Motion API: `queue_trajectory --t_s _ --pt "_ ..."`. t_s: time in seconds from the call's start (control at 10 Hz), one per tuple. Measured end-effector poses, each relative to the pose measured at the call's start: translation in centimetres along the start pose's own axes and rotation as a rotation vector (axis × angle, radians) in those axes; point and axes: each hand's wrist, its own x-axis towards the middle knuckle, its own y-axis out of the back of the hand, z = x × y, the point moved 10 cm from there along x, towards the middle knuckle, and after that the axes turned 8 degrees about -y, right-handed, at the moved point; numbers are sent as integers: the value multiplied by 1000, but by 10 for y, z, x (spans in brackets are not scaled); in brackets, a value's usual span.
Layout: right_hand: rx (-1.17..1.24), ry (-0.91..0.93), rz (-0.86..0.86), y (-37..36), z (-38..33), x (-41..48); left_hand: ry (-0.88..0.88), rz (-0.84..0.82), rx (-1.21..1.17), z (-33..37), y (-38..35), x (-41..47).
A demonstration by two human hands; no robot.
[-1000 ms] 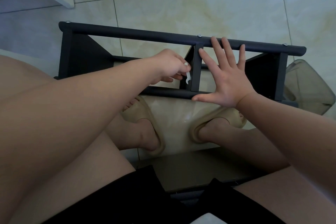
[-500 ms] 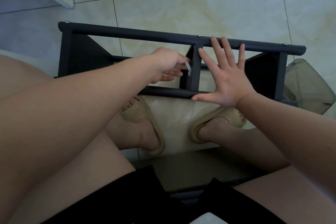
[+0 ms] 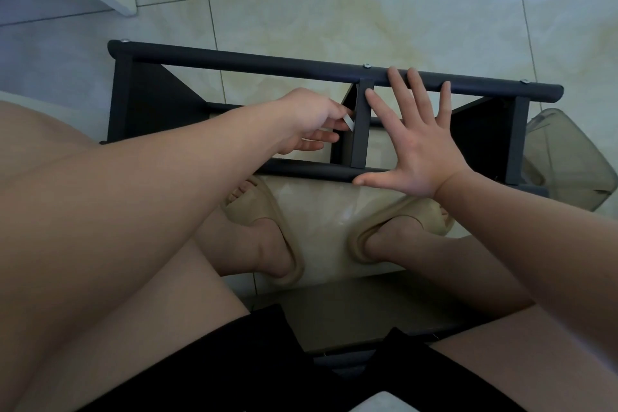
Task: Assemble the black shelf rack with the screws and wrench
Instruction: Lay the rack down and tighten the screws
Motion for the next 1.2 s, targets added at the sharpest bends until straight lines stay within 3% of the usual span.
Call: queue_trajectory --t_s 1.2 --pt "-5 -5 -8 0 1 0 -1 -133 183 -10 -11 4"
